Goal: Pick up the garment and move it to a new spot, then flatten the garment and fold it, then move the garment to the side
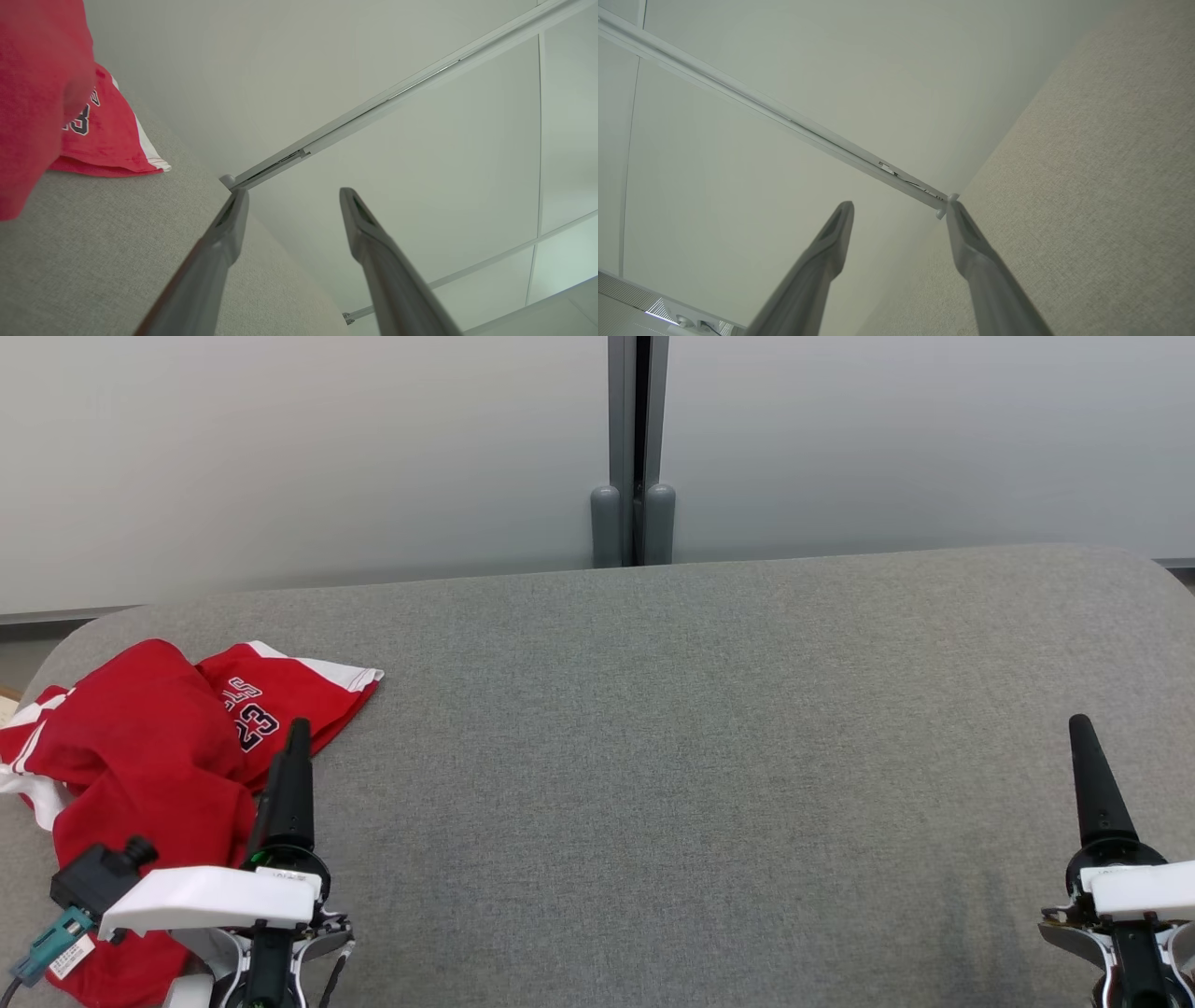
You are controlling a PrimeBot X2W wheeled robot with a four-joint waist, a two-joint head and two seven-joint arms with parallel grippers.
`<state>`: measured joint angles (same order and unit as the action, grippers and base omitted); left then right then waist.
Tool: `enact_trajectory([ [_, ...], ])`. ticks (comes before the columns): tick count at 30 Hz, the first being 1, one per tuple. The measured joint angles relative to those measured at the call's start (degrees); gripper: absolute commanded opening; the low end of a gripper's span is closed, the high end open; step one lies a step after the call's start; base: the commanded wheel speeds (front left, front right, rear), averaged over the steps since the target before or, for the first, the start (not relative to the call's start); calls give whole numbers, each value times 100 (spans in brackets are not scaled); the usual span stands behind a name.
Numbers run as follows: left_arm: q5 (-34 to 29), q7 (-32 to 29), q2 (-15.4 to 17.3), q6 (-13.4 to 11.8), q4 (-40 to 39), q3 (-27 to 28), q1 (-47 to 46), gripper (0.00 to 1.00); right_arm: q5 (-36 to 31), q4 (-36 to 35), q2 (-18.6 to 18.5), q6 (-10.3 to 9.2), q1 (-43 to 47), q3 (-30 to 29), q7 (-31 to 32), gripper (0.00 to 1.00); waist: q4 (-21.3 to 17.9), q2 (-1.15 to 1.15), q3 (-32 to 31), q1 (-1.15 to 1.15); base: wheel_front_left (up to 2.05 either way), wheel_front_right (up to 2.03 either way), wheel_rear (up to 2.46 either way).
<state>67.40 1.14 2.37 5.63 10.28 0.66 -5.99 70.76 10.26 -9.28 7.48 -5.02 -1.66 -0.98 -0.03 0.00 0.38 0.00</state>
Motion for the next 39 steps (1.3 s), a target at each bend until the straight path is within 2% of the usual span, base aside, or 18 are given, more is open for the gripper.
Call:
enact_trajectory([
  [21, -2528, 405, 38, -455, -145, -391, -40, 100, -2108, -225, -435, 0, 1, 465, -413, 100, 5, 0, 0, 0, 0, 0, 0],
  [28, -3160, 525, 107, -671, -129, -506, -41, 100, -2671, -144, -510, 0, 1, 637, -522, 100, 4, 0, -7, 0, 0, 0, 0],
  [39, -3864, 701, 242, -875, 66, -645, -39, 100, -3298, 71, -642, 0, 0, 829, -713, 100, 2, 0, -12, 0, 0, 0, 0],
])
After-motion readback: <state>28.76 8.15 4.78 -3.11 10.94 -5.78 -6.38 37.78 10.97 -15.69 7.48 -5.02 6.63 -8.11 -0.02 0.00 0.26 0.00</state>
